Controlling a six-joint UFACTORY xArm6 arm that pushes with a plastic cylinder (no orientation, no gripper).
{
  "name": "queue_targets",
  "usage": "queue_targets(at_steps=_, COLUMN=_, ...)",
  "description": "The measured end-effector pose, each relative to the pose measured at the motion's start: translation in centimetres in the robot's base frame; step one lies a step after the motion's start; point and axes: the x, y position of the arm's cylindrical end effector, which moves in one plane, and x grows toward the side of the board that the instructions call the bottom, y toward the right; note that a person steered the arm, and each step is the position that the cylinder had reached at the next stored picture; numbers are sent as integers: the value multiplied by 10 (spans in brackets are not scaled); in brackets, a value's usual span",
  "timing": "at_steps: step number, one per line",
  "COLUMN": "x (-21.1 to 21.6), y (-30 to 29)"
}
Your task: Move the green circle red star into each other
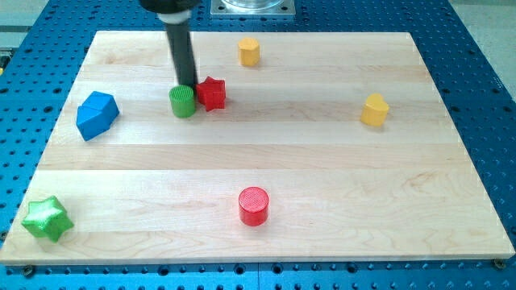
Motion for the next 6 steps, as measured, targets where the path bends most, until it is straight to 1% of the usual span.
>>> queue_targets(at_steps=1, x=4, y=63)
queue_targets(at_steps=2, x=-3, y=51)
queue_targets(at_steps=3, x=-26, y=7)
queue_targets(at_steps=4, x=-3, y=-63)
queue_targets(at_steps=5, x=20, y=-70)
queue_targets(at_steps=6, x=29, y=-11)
